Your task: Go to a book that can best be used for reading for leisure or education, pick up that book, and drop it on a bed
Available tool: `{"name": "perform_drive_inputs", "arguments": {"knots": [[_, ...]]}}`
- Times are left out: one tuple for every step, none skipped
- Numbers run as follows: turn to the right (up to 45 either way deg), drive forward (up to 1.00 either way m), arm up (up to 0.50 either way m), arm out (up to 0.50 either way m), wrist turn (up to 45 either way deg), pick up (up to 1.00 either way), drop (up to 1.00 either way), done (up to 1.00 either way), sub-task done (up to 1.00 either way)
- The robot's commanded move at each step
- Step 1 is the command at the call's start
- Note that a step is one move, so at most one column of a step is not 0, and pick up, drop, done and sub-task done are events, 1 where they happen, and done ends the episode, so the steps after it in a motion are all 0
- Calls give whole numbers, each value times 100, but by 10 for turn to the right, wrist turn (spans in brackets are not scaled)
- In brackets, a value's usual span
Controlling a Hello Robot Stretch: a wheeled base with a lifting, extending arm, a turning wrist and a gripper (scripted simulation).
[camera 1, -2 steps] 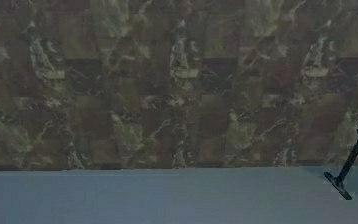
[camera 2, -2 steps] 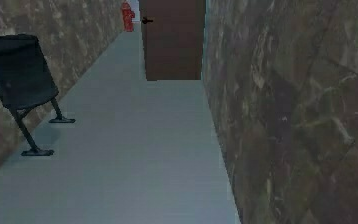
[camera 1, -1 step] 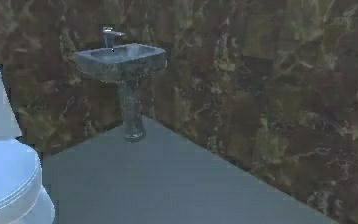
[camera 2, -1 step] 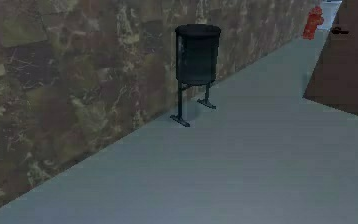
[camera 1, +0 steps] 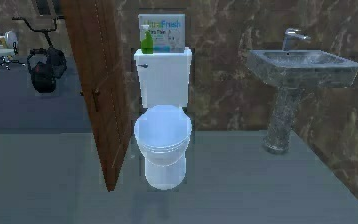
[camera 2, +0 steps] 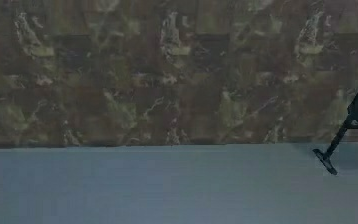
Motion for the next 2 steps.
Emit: {"name": "perform_drive_inputs", "arguments": {"knots": [[-60,0,0,0,0,0,0,0,0],[0,45,0,0,0,0,0,0,0]]}}
